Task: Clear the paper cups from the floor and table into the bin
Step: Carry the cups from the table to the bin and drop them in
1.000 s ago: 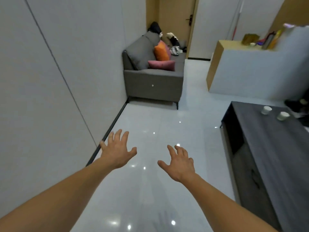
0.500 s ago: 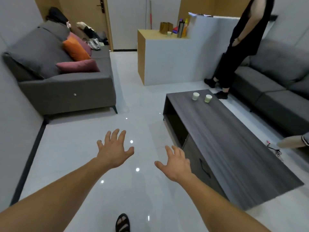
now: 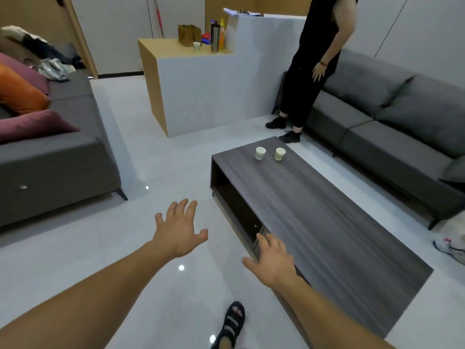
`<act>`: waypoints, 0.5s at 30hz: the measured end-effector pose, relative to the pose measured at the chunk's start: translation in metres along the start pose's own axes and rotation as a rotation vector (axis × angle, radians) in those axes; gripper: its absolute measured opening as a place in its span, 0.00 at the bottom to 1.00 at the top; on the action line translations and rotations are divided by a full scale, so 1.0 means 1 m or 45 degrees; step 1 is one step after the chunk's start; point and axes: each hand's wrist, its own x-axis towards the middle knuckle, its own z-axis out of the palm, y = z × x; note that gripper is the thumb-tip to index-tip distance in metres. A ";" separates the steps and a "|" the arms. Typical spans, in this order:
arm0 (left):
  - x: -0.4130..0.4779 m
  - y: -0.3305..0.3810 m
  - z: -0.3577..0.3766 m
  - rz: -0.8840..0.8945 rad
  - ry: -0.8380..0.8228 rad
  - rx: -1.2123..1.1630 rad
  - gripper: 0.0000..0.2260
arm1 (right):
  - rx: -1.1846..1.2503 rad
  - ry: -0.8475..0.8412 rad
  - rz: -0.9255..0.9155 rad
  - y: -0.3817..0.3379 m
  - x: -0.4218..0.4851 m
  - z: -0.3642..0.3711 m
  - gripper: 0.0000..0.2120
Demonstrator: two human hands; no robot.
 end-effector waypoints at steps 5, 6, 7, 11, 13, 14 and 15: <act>0.102 0.000 -0.007 0.001 0.031 0.040 0.38 | 0.025 -0.001 -0.025 -0.007 0.107 -0.028 0.42; 0.121 -0.001 -0.011 -0.007 0.025 0.054 0.39 | 0.033 -0.004 -0.039 -0.010 0.129 -0.036 0.42; 0.139 0.000 -0.017 -0.011 0.013 0.065 0.39 | 0.042 -0.012 -0.055 -0.013 0.149 -0.045 0.42; 0.210 0.004 -0.030 -0.025 0.028 0.043 0.39 | 0.044 -0.010 -0.105 -0.022 0.220 -0.075 0.41; 0.241 0.009 -0.032 -0.020 0.011 0.030 0.39 | 0.047 -0.027 -0.093 -0.023 0.252 -0.089 0.41; 0.256 0.010 -0.030 -0.006 0.001 0.038 0.39 | 0.055 -0.027 -0.081 -0.024 0.267 -0.094 0.41; 0.271 0.011 -0.028 0.012 -0.012 0.052 0.39 | 0.060 -0.024 -0.072 -0.025 0.282 -0.099 0.41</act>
